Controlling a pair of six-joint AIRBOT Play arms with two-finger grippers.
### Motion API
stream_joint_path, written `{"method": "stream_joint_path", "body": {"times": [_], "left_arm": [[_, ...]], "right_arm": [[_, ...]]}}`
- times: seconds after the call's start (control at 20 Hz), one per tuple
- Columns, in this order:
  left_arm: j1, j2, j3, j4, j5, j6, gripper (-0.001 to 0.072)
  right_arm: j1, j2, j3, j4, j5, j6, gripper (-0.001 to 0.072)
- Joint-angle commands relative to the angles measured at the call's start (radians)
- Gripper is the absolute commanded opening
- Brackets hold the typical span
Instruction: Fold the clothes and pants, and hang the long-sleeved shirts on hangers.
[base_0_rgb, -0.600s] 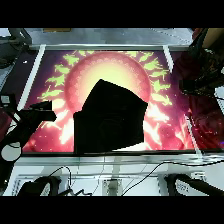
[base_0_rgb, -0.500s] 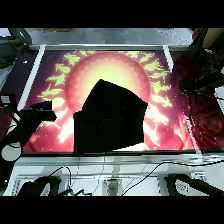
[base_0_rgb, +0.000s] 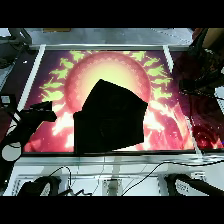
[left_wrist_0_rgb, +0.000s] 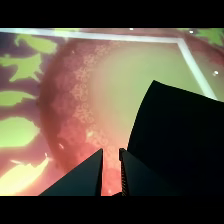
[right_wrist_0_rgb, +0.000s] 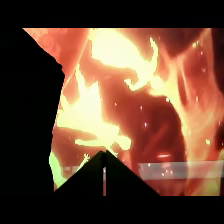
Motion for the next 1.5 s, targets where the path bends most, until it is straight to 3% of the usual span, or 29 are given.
{"method": "stream_joint_path", "body": {"times": [0.0,0.25,0.45,0.6,0.65,0.7,0.75,0.8,0.85,1.0,1.15,1.45], "left_arm": [[0.001,0.000,-0.001,0.000,0.002,0.001,0.0126],[0.000,0.000,-0.001,-0.001,0.001,-0.002,0.0126],[0.000,0.003,-0.001,-0.064,-0.032,-0.003,0.0126],[0.001,0.003,-0.001,-0.072,-0.170,-0.002,0.0130],[0.001,0.003,-0.001,-0.070,-0.251,-0.002,0.0200],[0.001,0.001,-0.001,-0.070,-0.334,-0.002,0.0373],[0.001,-0.001,-0.002,-0.070,-0.418,-0.002,0.0534],[0.001,-0.001,-0.003,-0.064,-0.488,-0.003,0.0552],[0.001,-0.002,-0.003,-0.051,-0.556,-0.004,0.0550],[0.001,-0.002,-0.003,0.106,-0.689,-0.144,0.0468],[0.001,-0.025,-0.003,0.272,-0.773,-0.267,0.0473],[0.001,-0.212,-0.004,0.125,-0.832,-0.236,0.0475]], "right_arm": [[0.000,0.001,0.000,0.000,0.000,0.000,0.0032],[0.001,0.001,-0.001,0.038,0.002,-0.037,0.0032],[-0.003,0.001,-0.139,0.080,0.088,-0.301,0.0032],[-0.003,0.001,-0.433,0.314,0.076,-0.452,0.0032],[-0.003,0.001,-0.531,0.376,0.063,-0.482,0.0032],[-0.003,0.001,-0.621,0.417,0.021,-0.483,0.0054],[-0.003,0.001,-0.705,0.451,-0.047,-0.475,0.0166],[-0.003,0.001,-0.776,0.483,-0.115,-0.464,0.0374],[-0.001,0.001,-0.830,0.504,-0.177,-0.449,0.0519],[0.013,0.001,-0.940,0.535,-0.361,-0.411,0.0525],[0.014,0.000,-0.961,0.629,-0.444,-0.406,0.0525],[0.014,-0.083,-0.960,0.763,-0.424,-0.407,0.0525]]}}
